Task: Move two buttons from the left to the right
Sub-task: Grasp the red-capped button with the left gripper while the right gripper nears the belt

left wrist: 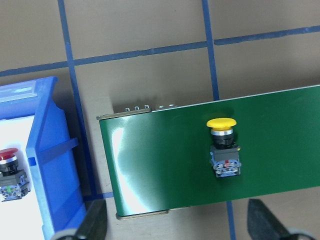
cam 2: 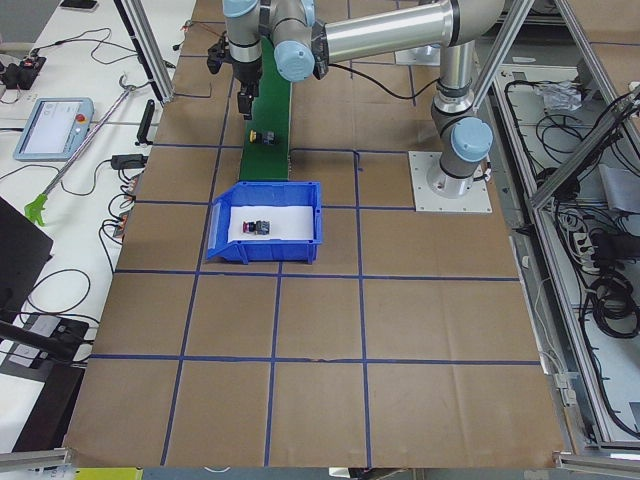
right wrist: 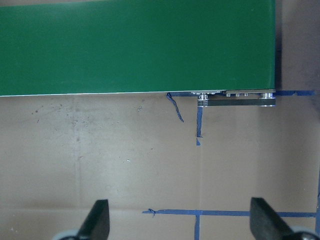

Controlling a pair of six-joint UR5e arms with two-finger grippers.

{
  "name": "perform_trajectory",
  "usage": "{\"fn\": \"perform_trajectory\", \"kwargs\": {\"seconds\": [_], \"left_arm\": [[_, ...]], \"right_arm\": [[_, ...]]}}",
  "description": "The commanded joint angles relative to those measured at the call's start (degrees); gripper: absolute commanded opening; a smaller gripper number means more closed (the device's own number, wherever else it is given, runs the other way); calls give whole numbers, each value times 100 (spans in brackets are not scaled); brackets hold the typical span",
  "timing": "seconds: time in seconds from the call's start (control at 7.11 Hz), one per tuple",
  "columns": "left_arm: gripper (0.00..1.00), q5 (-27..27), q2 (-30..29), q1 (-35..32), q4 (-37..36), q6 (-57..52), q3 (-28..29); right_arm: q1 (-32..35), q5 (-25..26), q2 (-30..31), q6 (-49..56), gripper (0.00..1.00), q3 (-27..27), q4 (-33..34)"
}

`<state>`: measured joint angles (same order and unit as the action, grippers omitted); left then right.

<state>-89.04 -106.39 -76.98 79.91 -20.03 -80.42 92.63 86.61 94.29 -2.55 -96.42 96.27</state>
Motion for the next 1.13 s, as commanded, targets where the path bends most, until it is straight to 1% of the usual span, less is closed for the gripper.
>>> {"fn": "perform_trajectory", "kwargs": {"seconds": [0.0, 0.28, 0.42, 0.56, 0.7, 0.98], "left_arm": [[100, 10, -57, 847, -45, -675, 0], [100, 10, -153, 1481, -89, -1403, -61], [100, 18, -284, 1763, -194, -1547, -70], [99, 71, -451, 1878, -456, -1670, -157], [99, 80, -600, 1897, -868, -1671, -254], [99, 71, -794, 1854, -1493, -1610, -622]], "right_arm": [[0, -4, -7, 0, 100, -9, 6], [0, 5, -16, 0, 100, -9, 6], [0, 5, -16, 0, 100, -9, 6], [0, 5, -16, 0, 100, 0, 15], [0, 5, -16, 0, 100, 0, 24], [0, 5, -16, 0, 100, -9, 24]]}}
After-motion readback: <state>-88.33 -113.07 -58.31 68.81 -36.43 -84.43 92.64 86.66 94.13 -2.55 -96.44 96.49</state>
